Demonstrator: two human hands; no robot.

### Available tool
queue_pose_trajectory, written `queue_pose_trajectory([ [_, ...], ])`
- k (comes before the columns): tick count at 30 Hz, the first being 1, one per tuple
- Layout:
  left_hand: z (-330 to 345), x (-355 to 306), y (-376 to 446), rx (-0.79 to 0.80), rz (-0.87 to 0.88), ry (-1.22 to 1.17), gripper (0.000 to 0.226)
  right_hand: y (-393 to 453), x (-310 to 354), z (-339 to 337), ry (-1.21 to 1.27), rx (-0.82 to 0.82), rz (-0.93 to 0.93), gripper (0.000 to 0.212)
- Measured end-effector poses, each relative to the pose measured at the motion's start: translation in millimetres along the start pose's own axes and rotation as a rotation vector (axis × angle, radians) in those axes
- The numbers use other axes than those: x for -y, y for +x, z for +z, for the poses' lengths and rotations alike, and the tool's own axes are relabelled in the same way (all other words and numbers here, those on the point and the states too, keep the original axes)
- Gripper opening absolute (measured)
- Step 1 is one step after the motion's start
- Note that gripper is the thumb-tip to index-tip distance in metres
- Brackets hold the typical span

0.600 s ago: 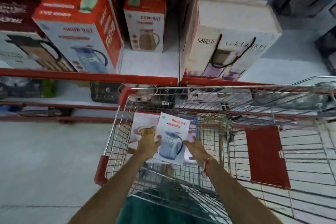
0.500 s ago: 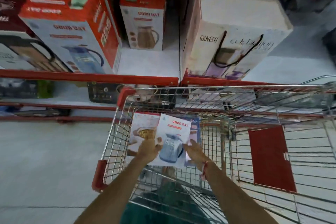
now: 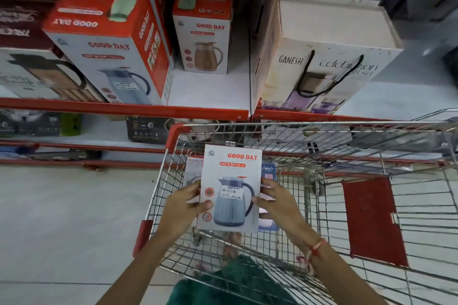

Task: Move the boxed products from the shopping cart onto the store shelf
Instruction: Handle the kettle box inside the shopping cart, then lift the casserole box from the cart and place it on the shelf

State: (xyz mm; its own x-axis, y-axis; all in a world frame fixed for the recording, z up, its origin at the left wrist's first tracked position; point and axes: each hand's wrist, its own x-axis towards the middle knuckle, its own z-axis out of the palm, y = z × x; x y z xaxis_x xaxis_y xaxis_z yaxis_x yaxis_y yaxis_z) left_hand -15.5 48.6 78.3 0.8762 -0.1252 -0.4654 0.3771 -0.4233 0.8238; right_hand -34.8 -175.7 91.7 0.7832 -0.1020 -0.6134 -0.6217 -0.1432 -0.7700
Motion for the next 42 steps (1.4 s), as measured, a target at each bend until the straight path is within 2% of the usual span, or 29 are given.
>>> queue_pose_trajectory([
  [4,-16,-19,14,-0.165,0.059,0.036,0.042,5,32,8,-0.216,-0.122,-0.254,0.037],
  [7,-39,-52,38,-0.374,0.203,0.220,0.040,19,70,14,-0.283,-0.241,-0.474,0.039],
  [10,-60,-88,71,-0.507,0.321,0.244,0.050,42,116,23,-0.312,-0.342,-0.644,0.041],
  [12,-70,-107,95,-0.576,0.319,0.209,0.054,63,139,31,-0.345,-0.421,-0.709,0.040],
  [18,-80,-120,151,-0.569,0.252,0.207,0.041,123,157,50,-0.366,-0.461,-0.698,0.040],
  [23,-85,-115,182,-0.522,0.218,0.228,0.047,155,160,54,-0.412,-0.483,-0.647,0.040],
  [30,-84,-111,202,-0.526,0.181,0.310,0.043,172,160,61,-0.419,-0.483,-0.669,0.037],
  [33,-84,-105,200,-0.491,0.219,0.257,0.043,168,154,61,-0.415,-0.478,-0.706,0.036],
  [35,-81,-91,191,-0.491,0.262,0.222,0.044,157,142,62,-0.400,-0.514,-0.770,0.034],
  [38,-67,-61,166,-0.576,0.359,0.195,0.041,136,107,67,-0.396,-0.561,-0.859,0.025],
  [40,-55,-38,151,-0.597,0.389,0.181,0.037,128,71,69,-0.382,-0.494,-0.798,0.019],
  [42,-43,-10,142,-0.537,0.333,0.241,0.034,128,28,70,-0.425,-0.406,-0.651,0.013],
])
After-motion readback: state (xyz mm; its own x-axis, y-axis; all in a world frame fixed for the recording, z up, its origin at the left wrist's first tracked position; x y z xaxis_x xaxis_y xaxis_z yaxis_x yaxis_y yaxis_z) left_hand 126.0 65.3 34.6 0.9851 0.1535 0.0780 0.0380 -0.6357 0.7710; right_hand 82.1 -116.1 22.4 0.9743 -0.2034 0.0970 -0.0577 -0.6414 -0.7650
